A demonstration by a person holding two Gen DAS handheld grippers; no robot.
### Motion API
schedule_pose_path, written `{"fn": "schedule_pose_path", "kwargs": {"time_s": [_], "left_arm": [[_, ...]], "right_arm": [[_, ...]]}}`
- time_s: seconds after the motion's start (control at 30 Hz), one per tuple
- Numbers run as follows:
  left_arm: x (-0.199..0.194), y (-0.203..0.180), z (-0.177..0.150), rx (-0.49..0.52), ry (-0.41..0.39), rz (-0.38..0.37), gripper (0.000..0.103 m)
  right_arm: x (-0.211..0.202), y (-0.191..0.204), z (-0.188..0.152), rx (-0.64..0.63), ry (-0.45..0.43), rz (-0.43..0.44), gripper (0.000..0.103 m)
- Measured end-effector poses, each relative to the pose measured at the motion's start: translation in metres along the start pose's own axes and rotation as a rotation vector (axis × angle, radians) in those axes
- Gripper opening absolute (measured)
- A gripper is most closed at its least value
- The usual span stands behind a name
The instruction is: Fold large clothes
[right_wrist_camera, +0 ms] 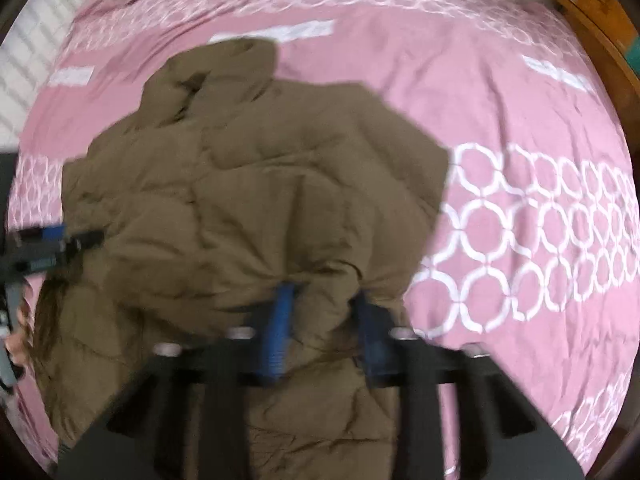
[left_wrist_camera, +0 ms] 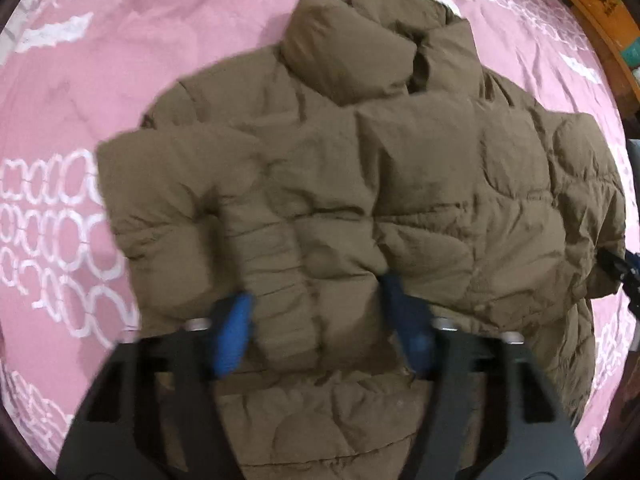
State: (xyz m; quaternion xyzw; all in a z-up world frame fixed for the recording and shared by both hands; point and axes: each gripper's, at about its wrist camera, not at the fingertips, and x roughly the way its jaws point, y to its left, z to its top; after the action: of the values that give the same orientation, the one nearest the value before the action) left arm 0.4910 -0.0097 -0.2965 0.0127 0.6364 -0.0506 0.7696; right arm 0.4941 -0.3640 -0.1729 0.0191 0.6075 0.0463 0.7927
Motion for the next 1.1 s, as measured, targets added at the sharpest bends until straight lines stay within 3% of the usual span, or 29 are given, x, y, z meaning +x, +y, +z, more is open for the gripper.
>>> {"fn": "schedule_pose_path", "kwargs": {"time_s": [0.03, 0.07, 0.1, 0.17, 0.23, 0.27, 0.3, 0.43, 0.57, 0.67, 0.8, 0.87, 1.0, 1.1], "left_arm": [[-0.006, -0.001, 0.002, 0.015, -0.01, 0.004, 0.034], [-0.014, -0.002, 0.004, 0.033, -0.026, 0.008, 0.021], [-0.021, -0.001, 0.006, 0.043, -0.038, 0.01, 0.018], [-0.04, 0.007, 0.007, 0.056, -0.084, 0.027, 0.011], [-0.055, 0.025, 0.005, 0.08, -0.126, 0.087, 0.01], [-0.058, 0.039, 0.004, 0.088, -0.141, 0.114, 0.01], [-0.061, 0.052, 0.002, 0.095, -0.146, 0.14, 0.011], [-0.039, 0.104, -0.017, 0.033, -0.054, 0.168, 0.011], [-0.013, 0.114, -0.035, 0.0, -0.005, 0.167, 0.012], [-0.01, 0.112, -0.034, -0.028, -0.011, 0.18, 0.024], [-0.027, 0.134, -0.042, -0.088, -0.034, 0.163, 0.061], [-0.04, 0.146, -0.047, -0.12, -0.059, 0.141, 0.067], [-0.06, 0.165, -0.052, -0.141, -0.088, 0.186, 0.067], [-0.071, 0.16, -0.051, -0.146, -0.115, 0.151, 0.063]], "right_arm": [[-0.001, 0.004, 0.0, -0.004, -0.002, 0.01, 0.016], [-0.003, 0.007, 0.001, 0.0, -0.007, 0.031, 0.016], [-0.005, 0.008, 0.002, 0.005, -0.014, 0.044, 0.016], [-0.014, 0.01, 0.005, 0.045, -0.036, 0.096, 0.027], [-0.027, 0.005, 0.006, 0.085, -0.096, 0.144, 0.038], [-0.036, 0.003, 0.005, 0.107, -0.134, 0.142, 0.053], [-0.04, 0.003, 0.004, 0.114, -0.152, 0.125, 0.06], [-0.033, 0.003, -0.001, 0.09, -0.137, 0.058, 0.06], [-0.021, 0.004, -0.011, 0.092, -0.097, 0.065, 0.06], [-0.014, 0.007, -0.019, 0.073, -0.076, 0.054, 0.06], [-0.015, 0.004, -0.021, 0.045, -0.064, 0.036, 0.06], [-0.017, 0.001, -0.017, 0.048, -0.072, 0.042, 0.06], [-0.016, -0.003, -0.009, 0.056, -0.087, 0.022, 0.06], [-0.009, -0.002, 0.0, 0.085, -0.09, 0.029, 0.06]]}}
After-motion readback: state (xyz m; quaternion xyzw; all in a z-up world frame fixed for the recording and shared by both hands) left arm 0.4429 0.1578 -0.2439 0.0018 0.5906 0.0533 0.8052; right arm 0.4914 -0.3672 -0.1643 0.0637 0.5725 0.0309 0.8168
